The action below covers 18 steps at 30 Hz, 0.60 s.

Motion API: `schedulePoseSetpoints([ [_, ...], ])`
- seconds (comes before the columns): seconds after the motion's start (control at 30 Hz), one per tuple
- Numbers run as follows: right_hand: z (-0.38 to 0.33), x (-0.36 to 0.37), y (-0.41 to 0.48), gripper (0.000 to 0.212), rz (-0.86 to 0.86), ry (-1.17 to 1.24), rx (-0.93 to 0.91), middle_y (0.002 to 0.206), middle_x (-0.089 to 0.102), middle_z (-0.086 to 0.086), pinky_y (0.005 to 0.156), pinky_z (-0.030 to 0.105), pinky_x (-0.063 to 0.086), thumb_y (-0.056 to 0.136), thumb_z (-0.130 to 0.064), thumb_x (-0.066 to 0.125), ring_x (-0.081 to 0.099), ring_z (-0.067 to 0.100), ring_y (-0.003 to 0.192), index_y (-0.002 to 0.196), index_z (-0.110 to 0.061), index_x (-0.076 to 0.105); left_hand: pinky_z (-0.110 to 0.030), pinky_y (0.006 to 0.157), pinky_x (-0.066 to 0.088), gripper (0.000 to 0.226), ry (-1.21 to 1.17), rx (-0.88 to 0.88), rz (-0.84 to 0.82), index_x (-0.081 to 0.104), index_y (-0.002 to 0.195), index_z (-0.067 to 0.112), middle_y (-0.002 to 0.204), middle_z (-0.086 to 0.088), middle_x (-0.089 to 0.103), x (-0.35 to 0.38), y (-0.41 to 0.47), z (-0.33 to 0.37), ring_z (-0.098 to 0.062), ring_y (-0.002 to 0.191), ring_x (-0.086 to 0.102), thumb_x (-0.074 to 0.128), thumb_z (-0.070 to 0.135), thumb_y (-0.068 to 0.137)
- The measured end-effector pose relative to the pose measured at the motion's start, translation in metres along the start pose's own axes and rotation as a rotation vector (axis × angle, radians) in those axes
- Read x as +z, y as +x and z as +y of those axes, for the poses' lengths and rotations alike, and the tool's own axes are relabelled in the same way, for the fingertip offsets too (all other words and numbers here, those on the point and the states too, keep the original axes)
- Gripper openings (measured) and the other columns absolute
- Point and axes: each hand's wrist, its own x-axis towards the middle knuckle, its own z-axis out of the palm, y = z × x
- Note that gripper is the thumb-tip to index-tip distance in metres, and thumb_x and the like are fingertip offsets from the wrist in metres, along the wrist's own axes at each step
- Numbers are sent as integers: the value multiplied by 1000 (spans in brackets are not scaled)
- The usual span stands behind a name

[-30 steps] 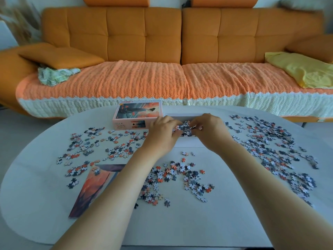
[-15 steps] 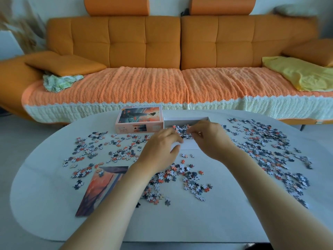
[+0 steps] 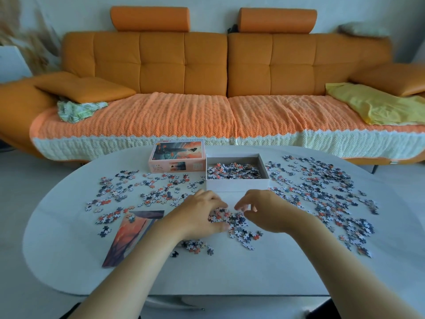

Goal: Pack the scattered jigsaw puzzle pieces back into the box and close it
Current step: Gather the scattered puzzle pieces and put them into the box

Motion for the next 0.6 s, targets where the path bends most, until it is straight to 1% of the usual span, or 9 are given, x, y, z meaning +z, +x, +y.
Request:
schedulePoseSetpoints([
  [0.03, 1, -3, -4, 31, -25, 10, 6, 113, 55, -14, 81, 21, 42, 88, -32, 63, 56, 9, 99, 118, -37, 62, -41, 109, 32, 81, 36, -30, -37, 35, 145, 39, 140, 17, 30, -2, -5, -1, -8, 131, 26, 57, 74, 75],
  [0.1, 3, -6, -11, 62, -130, -13, 71, 117, 50, -11, 88, 28, 46, 73, -45, 77, 53, 12, 103, 129, -39, 51, -43, 110, 30, 99, 111, -75, -102, 22, 149, 43, 144, 16, 21, -2, -13, -5, -11, 133, 20, 60, 80, 65],
  [0.13, 2, -5, -13, 75, -177, -42, 112, 118, 47, -9, 91, 33, 48, 67, -49, 81, 53, 14, 105, 132, -40, 46, -42, 109, 31, 100, 131, -80, -111, 21, 149, 43, 142, 15, 22, -2, -15, -6, -12, 133, 21, 62, 78, 64],
  [0.17, 1, -3, -13, 79, -193, -59, 134, 118, 46, -8, 91, 35, 49, 63, -51, 83, 53, 15, 104, 132, -40, 45, -40, 107, 33, 98, 123, -78, -106, 22, 148, 43, 139, 14, 24, 0, -16, -8, -11, 131, 22, 64, 75, 66],
  [0.33, -9, 8, -1, 49, -89, 53, 121, 107, 58, -6, 73, 27, 54, 75, -36, 78, 57, 11, 87, 120, -31, 60, -33, 99, 39, 65, -64, -48, 10, 43, 140, 36, 120, 12, 38, 8, -8, -8, -8, 122, 31, 67, 56, 82],
  [0.43, -10, 11, 5, 45, -53, 77, 146, 109, 58, -4, 66, 26, 56, 80, -36, 73, 59, 11, 79, 123, -30, 58, -29, 96, 38, 57, -95, -56, 60, 48, 136, 33, 120, 10, 44, 8, -3, -7, -8, 120, 37, 64, 52, 85],
  [0.5, -9, 10, 6, 57, -73, 61, 164, 116, 52, -4, 70, 27, 55, 80, -43, 71, 58, 10, 80, 131, -30, 51, -27, 93, 38, 66, -113, -74, 42, 43, 140, 33, 124, 10, 43, 6, -2, -8, -8, 122, 37, 64, 59, 82],
  [0.57, -7, 12, 7, 80, -104, 2, 181, 128, 43, -3, 87, 34, 52, 72, -55, 74, 56, 17, 102, 141, -31, 40, -29, 97, 37, 84, -85, -85, -12, 30, 148, 32, 131, 11, 37, 6, -2, -9, -7, 126, 31, 63, 65, 78],
  [0.6, -8, 13, 7, 89, -113, -20, 189, 130, 40, -2, 90, 35, 50, 68, -60, 75, 52, 20, 110, 143, -31, 36, -30, 100, 36, 89, -42, -80, -33, 25, 151, 32, 133, 10, 34, 7, -2, -9, -7, 127, 28, 63, 66, 78],
])
